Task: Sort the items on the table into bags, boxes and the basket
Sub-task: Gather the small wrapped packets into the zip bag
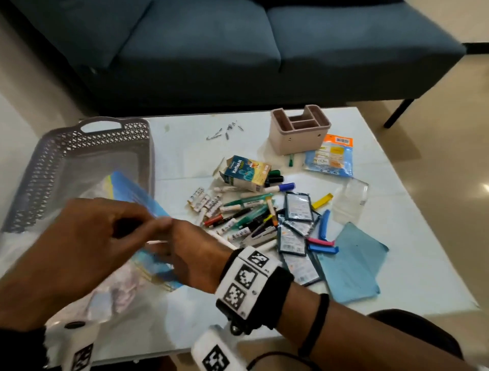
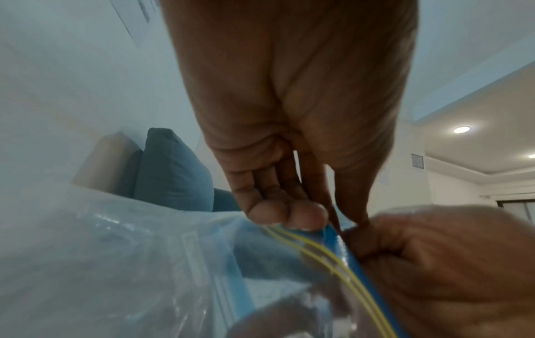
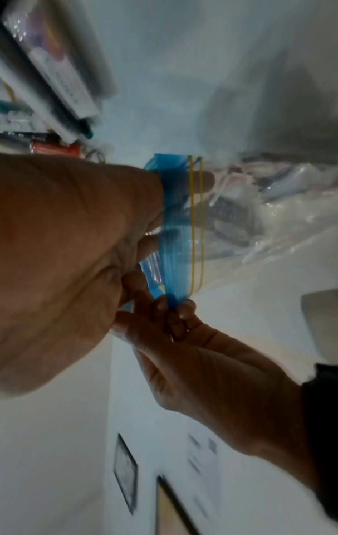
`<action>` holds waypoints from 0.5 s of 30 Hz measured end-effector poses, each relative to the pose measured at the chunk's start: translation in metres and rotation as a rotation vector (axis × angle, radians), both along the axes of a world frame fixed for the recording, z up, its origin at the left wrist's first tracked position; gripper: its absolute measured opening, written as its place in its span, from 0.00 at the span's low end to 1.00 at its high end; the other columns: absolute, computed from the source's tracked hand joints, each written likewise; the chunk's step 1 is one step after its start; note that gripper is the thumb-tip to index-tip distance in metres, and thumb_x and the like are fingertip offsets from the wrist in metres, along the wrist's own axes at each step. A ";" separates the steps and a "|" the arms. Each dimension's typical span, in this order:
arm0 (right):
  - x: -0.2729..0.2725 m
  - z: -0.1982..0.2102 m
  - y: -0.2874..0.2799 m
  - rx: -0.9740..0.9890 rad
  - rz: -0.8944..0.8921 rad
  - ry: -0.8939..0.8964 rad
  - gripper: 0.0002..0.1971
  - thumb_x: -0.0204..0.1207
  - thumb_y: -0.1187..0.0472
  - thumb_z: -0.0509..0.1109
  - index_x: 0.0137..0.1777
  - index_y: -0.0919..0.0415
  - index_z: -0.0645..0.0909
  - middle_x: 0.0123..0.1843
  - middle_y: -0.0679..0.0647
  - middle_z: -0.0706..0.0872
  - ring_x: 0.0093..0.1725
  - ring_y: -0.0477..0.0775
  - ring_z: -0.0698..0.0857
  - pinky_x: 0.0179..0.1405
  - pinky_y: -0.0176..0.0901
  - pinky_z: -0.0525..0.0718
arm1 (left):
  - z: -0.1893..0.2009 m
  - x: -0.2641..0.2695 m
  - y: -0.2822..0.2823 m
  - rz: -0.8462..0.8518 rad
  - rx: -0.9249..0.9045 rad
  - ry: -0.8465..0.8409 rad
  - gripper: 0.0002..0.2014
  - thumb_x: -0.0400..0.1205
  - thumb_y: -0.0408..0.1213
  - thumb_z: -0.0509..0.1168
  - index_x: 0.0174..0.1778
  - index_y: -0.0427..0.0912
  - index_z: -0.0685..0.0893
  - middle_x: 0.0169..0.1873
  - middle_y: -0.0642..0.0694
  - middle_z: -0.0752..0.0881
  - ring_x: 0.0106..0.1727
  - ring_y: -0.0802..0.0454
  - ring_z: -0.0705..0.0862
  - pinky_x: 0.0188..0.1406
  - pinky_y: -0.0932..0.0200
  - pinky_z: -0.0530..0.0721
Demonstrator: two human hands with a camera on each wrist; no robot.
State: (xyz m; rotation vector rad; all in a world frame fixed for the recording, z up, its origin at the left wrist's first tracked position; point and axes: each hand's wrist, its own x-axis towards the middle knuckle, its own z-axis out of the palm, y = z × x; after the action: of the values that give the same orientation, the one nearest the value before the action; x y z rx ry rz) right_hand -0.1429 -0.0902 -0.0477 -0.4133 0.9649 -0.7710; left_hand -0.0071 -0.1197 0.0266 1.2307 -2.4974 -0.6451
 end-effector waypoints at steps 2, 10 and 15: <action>-0.006 0.008 0.001 -0.108 0.008 0.156 0.27 0.83 0.40 0.59 0.74 0.55 0.81 0.73 0.57 0.85 0.69 0.58 0.82 0.67 0.59 0.78 | -0.029 0.021 -0.021 0.097 0.134 0.071 0.21 0.83 0.66 0.64 0.55 0.54 0.92 0.26 0.58 0.89 0.26 0.62 0.86 0.28 0.64 0.81; -0.037 0.007 0.019 -1.017 -0.080 1.113 0.18 0.76 0.47 0.79 0.56 0.61 0.89 0.63 0.60 0.88 0.62 0.59 0.83 0.65 0.51 0.80 | 0.003 -0.008 -0.018 0.358 0.063 0.258 0.32 0.81 0.78 0.49 0.41 0.60 0.90 0.29 0.54 0.89 0.29 0.43 0.88 0.45 0.44 0.88; -0.082 0.019 0.028 -0.681 -0.044 1.080 0.22 0.69 0.43 0.84 0.61 0.50 0.88 0.72 0.51 0.78 0.71 0.49 0.77 0.58 0.27 0.78 | 0.025 -0.036 -0.003 0.313 -0.071 0.340 0.34 0.86 0.72 0.48 0.37 0.50 0.89 0.31 0.50 0.90 0.30 0.52 0.89 0.46 0.43 0.90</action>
State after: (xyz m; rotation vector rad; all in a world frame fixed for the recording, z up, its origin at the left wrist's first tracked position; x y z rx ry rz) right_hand -0.2247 -0.0627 -0.0289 -1.5039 1.6926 -0.9102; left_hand -0.0429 -0.1227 0.0515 1.3216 -1.9838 -0.6184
